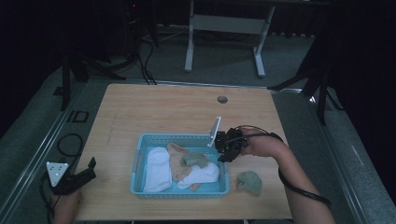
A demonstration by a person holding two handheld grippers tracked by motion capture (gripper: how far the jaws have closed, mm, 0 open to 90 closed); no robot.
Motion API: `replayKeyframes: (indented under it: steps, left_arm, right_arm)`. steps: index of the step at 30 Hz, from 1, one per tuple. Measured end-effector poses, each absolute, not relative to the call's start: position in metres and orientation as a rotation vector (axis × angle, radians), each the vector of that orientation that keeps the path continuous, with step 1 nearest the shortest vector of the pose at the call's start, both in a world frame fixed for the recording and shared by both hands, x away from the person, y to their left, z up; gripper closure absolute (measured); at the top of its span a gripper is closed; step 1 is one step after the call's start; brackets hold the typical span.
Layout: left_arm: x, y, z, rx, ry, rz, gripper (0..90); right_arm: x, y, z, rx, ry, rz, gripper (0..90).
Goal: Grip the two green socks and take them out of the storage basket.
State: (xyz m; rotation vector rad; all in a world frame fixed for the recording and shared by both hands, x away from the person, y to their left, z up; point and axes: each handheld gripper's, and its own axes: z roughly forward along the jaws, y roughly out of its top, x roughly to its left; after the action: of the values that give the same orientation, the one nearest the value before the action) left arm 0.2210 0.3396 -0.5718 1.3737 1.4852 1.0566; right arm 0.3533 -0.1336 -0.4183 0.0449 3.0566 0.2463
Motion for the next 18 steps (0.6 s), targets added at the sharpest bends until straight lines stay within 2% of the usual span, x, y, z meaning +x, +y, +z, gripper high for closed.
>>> replayKeyframes:
  steps: [18]
  left_arm:
    - [0.221, 0.34, -0.572, 1.371, 1.481, 1.053, 0.4]
  right_arm:
    - [0.365, -0.086, -0.451, -0.035, 3.096, 0.2, 65.0]
